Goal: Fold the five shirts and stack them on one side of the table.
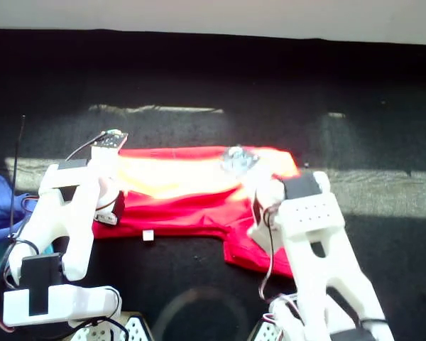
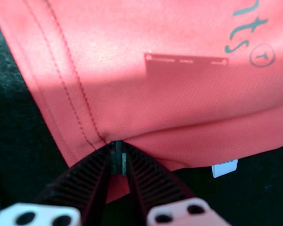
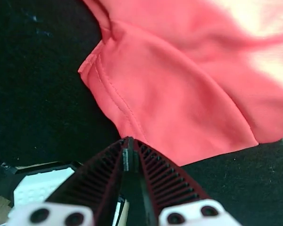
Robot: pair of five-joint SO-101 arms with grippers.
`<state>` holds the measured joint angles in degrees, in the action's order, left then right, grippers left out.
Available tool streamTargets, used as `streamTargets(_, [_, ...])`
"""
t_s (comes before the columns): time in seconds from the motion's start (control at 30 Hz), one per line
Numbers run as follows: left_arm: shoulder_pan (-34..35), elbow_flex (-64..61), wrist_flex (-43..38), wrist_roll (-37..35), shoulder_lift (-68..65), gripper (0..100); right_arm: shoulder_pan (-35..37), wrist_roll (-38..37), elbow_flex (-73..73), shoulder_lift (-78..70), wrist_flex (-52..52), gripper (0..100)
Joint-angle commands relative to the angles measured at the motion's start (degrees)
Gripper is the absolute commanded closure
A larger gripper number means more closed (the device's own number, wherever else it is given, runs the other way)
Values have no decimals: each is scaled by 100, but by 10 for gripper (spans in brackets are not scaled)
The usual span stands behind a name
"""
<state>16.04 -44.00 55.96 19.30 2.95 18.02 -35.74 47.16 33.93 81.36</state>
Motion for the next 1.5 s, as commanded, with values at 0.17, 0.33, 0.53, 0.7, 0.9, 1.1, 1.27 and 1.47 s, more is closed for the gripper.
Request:
streamTargets(0.17, [233,4,-202,62,-40,991,31,-413,1736,382,-1182,826])
streamTargets(0.33, [233,4,-202,62,-40,991,31,-431,1754,382,-1402,823])
streamTargets(0.53, [233,4,-202,62,-40,991,48,-431,1780,382,-1648,819])
streamTargets(0.7, [233,4,-202,62,-40,991,479,-431,1912,382,-1666,818])
streamTargets(0.9, [233,4,-202,62,-40,991,778,-404,2334,374,-2035,817])
streamTargets(1.1, [233,4,-202,62,-40,991,778,-404,2369,374,-2070,741])
streamTargets(1.27, [233,4,-202,62,-40,991,787,-413,2448,365,-2070,742])
streamTargets(1.47, [233,4,-202,62,-40,991,787,-422,2985,365,-2431,763])
